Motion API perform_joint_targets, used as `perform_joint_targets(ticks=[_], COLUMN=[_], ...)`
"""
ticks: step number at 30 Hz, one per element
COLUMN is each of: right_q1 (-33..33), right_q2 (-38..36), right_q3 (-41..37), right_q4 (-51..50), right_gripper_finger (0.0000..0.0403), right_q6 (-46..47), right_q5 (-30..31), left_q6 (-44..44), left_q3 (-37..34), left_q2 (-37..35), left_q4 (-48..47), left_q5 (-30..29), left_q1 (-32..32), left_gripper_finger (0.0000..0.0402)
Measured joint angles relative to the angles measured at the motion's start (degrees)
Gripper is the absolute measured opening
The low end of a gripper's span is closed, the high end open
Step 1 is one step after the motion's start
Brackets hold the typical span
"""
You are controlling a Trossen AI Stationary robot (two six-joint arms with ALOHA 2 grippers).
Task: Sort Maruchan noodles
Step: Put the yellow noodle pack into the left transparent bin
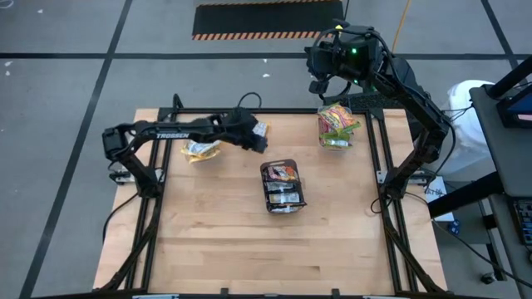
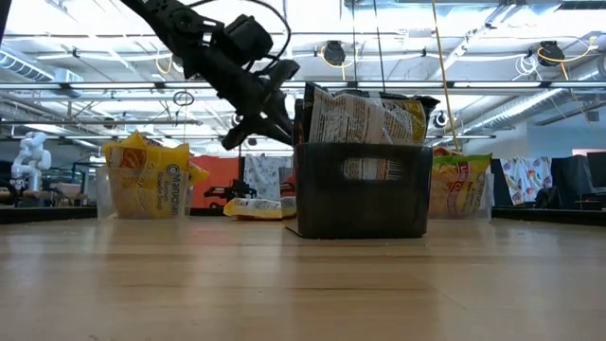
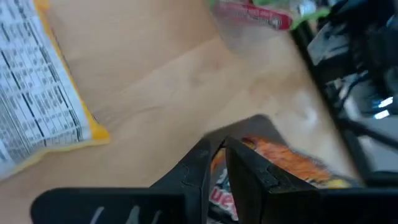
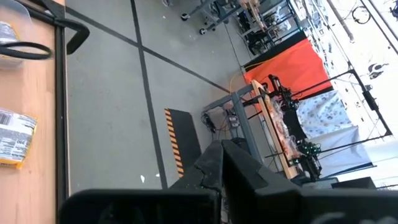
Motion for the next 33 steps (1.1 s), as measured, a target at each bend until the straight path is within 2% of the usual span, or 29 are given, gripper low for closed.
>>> perform_joint_targets(ticks=[4,10,16,21,26,33], right_q1=[0.0,0.0,0.0,0.0,0.0,0.0], right_q2=[0.0,0.0,0.0,0.0,0.0,0.0], right_q3=[0.0,0.0,0.0,0.0,0.0,0.0], right_q4=[0.0,0.0,1.2,2.4,2.4,2.2], right_gripper_finger=[0.0,0.0,0.0,0.0,0.0,0.0], right_q6=[-1.0,-1.5,-2.7,-4.1,-5.2,-5.7], right_q5=[0.0,0.0,0.0,0.0,-0.1,-0.1], left_q6=[3.8,3.0,-7.1,-6.7,-1.6,-2.9], left_q3=[0.0,0.0,0.0,-0.1,0.1,0.0], left_q2=[0.0,0.0,0.2,2.5,4.9,4.9], left_q4=[-2.7,-8.4,-9.4,-3.2,8.7,11.7], left_q5=[-7.4,-15.5,-15.8,-15.7,-10.2,-9.5], left_q1=[-2.6,-3.4,-2.3,-1.2,-1.3,-0.4], left_gripper_finger=[0.0056,0.0056,0.0056,0.0056,0.0056,0.0056])
